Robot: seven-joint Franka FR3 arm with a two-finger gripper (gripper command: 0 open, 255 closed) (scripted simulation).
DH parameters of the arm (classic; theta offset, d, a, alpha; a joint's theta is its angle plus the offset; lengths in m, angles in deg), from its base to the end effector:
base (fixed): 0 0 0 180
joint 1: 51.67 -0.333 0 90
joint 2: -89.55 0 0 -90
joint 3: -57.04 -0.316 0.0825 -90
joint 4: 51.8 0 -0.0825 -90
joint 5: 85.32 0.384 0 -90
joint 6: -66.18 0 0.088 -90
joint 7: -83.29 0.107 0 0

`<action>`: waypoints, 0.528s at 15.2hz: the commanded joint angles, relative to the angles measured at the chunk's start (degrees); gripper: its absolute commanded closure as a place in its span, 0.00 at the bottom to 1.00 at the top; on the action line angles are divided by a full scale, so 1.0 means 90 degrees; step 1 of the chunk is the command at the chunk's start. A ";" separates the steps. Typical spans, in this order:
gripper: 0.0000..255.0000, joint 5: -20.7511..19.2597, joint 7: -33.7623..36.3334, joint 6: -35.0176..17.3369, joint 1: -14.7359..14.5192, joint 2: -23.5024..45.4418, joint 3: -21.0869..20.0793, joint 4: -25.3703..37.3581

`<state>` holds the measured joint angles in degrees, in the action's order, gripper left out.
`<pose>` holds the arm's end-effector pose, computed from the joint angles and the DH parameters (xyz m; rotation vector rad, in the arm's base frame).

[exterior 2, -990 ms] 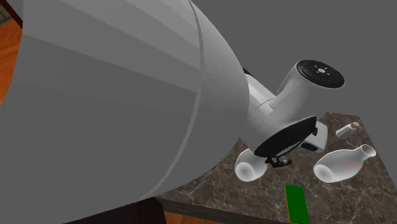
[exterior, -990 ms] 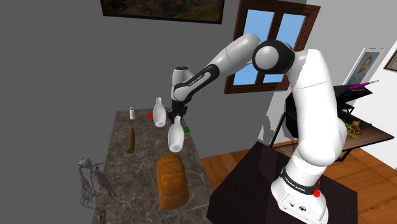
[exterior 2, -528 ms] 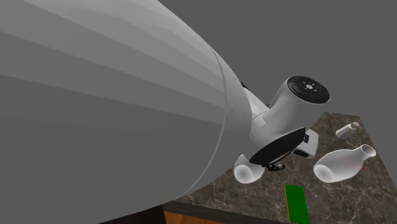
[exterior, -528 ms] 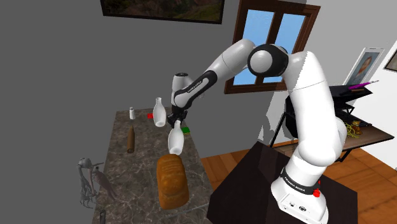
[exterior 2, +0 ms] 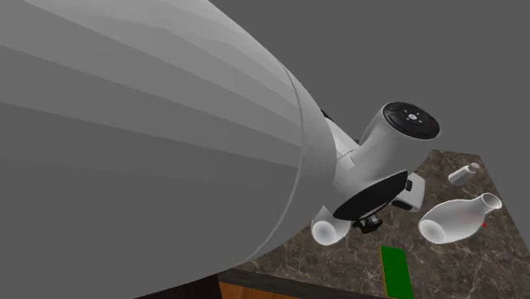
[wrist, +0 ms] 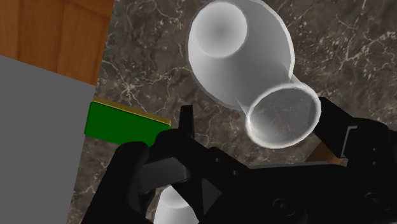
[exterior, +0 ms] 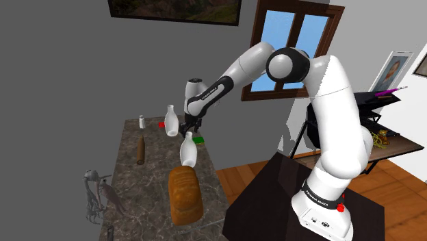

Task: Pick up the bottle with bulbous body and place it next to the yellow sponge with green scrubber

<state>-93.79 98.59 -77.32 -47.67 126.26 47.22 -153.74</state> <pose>0.6657 0.0591 0.2095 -3.1103 0.1385 -0.1471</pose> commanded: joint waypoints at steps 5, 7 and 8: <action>0.00 0.0033 -0.0020 0.0123 0.0026 -0.0175 -0.0030 -0.0051; 0.00 0.0102 -0.0063 0.0382 0.0076 -0.0511 -0.0089 -0.0125; 0.00 0.0130 -0.0080 0.0489 0.0095 -0.0639 -0.0111 -0.0145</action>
